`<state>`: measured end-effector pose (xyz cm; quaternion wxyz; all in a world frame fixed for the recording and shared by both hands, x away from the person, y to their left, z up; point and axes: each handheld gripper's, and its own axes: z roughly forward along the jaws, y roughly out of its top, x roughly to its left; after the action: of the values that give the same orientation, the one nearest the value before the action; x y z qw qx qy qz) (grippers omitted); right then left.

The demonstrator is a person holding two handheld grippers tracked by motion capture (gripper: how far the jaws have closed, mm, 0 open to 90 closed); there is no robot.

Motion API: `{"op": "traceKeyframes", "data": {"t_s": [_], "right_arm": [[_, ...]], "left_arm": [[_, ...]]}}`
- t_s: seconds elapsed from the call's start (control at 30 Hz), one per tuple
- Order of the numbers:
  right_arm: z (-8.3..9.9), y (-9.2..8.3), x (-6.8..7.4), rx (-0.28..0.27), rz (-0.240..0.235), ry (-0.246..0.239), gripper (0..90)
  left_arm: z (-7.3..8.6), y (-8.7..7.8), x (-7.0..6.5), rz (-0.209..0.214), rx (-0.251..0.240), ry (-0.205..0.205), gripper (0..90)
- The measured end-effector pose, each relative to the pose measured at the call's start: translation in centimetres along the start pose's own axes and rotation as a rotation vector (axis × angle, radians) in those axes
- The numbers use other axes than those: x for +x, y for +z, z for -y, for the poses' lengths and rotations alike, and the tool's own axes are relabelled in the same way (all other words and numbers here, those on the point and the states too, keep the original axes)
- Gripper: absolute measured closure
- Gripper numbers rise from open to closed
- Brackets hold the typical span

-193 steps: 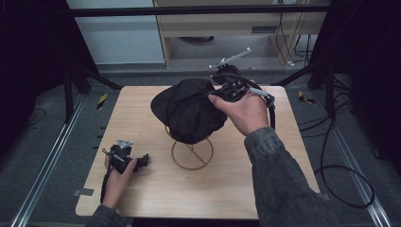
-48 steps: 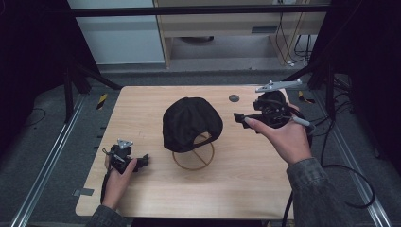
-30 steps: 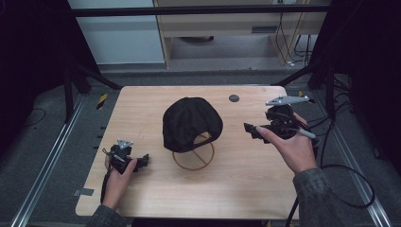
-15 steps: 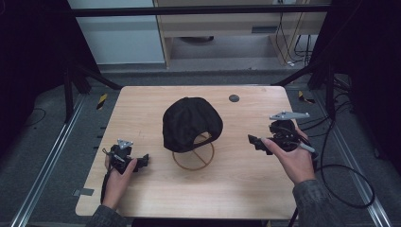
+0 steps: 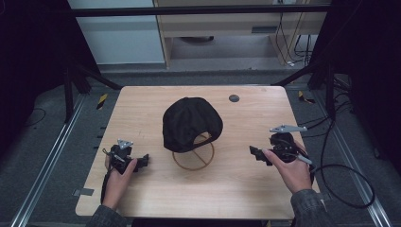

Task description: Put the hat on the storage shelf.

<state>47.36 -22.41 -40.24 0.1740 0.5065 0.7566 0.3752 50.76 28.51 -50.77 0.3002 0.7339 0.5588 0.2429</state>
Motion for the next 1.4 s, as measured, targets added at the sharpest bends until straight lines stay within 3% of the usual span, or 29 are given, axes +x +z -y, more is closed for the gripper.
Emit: {"op": "traceKeyframes", "data": {"t_s": [0.37,0.9,1.4], "right_arm": [[2.7,2.0,-0.2,0.033,-0.006,0.031,12.4],[5.1,4.0,-0.1,0.047,-0.006,0.059,13.0],[5.7,6.6,2.5,0.076,-0.013,-0.005,13.3]], "left_arm": [[0.0,0.0,0.0,0.001,0.001,0.0,0.0],[0.0,0.0,-0.1,0.001,0.001,0.001,0.0],[0.0,0.0,-0.1,0.001,-0.001,0.0,0.0]]}}
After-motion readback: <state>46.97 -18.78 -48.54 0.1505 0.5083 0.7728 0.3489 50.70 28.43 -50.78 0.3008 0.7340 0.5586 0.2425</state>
